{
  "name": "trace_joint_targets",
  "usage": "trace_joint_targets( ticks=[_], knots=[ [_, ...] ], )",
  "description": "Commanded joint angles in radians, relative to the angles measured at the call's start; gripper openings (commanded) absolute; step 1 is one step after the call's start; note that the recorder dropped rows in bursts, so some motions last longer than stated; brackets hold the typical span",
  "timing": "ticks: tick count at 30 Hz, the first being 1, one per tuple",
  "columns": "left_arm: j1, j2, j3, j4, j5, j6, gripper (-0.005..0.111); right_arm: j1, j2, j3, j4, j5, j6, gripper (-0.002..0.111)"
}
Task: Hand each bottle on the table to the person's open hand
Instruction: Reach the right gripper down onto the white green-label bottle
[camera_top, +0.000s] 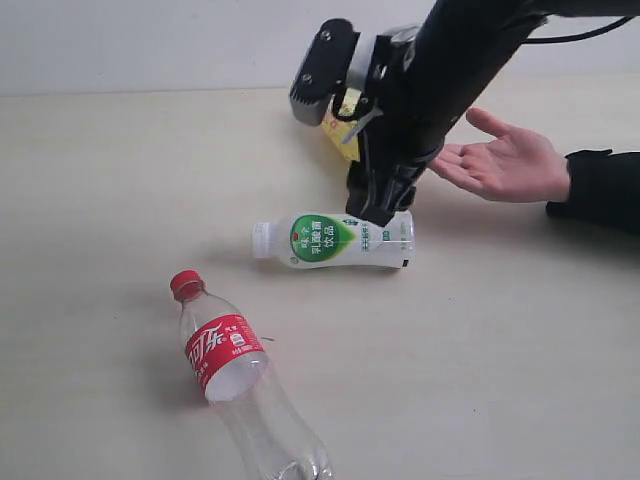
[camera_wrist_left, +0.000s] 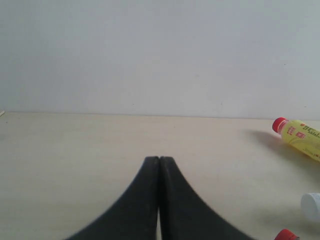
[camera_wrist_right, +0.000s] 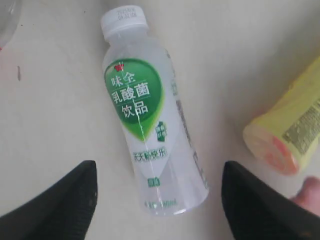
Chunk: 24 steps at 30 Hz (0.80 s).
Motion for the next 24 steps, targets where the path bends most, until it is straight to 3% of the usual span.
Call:
trace_joint_targets(
  ticks=[1, 24],
  knots=[
    [-0.005, -0.006, 0.000, -0.010, 0.001, 0.003, 0.001, 0.039, 0.058, -0.024, -0.025, -0.043, -0.109, 0.072],
    [-0.005, -0.006, 0.000, -0.010, 0.001, 0.003, 0.001, 0.041, 0.190, -0.023, 0.000, -0.195, -0.231, 0.076]
  ],
)
